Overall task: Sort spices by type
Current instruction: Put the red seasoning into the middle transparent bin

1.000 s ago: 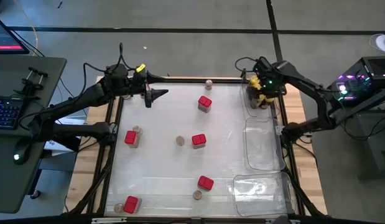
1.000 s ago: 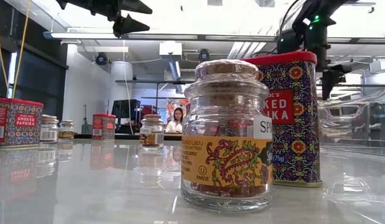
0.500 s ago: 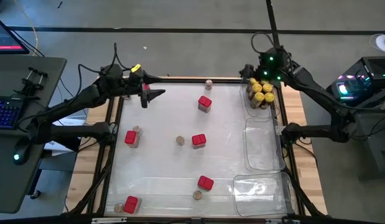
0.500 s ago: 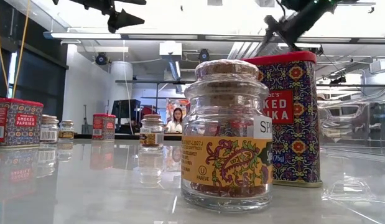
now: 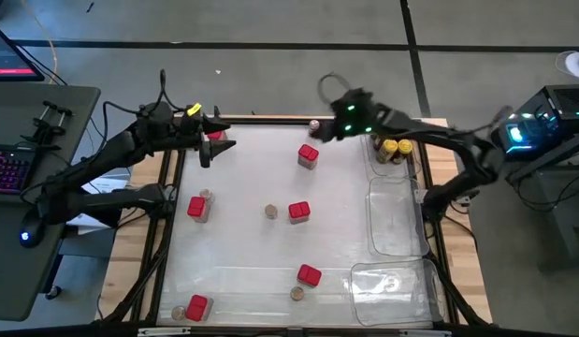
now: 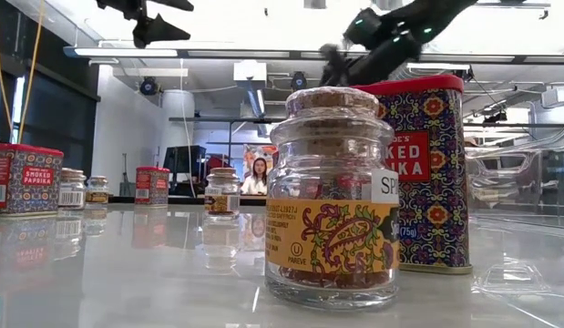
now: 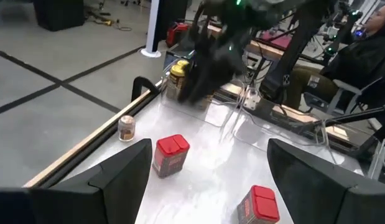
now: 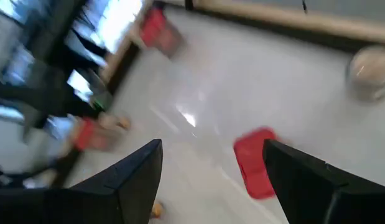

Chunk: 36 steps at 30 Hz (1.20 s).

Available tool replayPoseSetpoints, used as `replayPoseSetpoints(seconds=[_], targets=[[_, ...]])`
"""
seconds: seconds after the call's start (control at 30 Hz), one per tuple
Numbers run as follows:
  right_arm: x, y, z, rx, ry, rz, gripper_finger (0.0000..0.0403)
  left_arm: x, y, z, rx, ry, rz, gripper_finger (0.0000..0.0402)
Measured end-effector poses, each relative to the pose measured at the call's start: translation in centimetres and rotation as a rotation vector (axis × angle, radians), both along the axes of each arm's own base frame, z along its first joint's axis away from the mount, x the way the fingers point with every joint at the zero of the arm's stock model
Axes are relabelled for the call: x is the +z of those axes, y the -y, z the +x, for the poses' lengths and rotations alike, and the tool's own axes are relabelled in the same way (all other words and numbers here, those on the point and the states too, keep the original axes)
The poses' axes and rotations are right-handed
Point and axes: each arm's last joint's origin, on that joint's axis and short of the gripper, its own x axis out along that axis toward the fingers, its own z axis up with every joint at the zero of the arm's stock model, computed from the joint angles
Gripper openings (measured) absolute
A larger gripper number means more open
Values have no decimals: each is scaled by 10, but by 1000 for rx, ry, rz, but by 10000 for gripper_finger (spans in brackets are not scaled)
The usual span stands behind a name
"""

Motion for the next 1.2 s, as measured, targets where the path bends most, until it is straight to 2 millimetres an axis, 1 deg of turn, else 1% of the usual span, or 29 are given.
replayPoseSetpoints(seconds=[0.1,0.2,0.33,0.43,0.5,0.6,0.73,1.03,1.2], targets=[[-14,-3,19,21,-152,-21,273,0,0,0,4,5,-13,303],[-21,-3,38,38,-293,-110,273,0,0,0,4,5,-13,303],[-27,-1,58,102,-364,-152,273,0,0,0,8,5,-13,303],[-35,1,67,152,-441,-159,273,0,0,0,9,6,-14,303],[-41,4,71,179,-494,-169,273,0,0,0,11,8,-21,303],[-48,7,76,211,-519,-180,273,0,0,0,12,8,-21,303],[-58,8,78,237,-559,-184,273,0,0,0,12,8,-20,303],[-73,5,80,313,-605,-164,273,-1,-1,1,9,1,-15,303],[-76,4,78,325,-635,-142,273,-1,-1,1,10,-2,-16,303]])
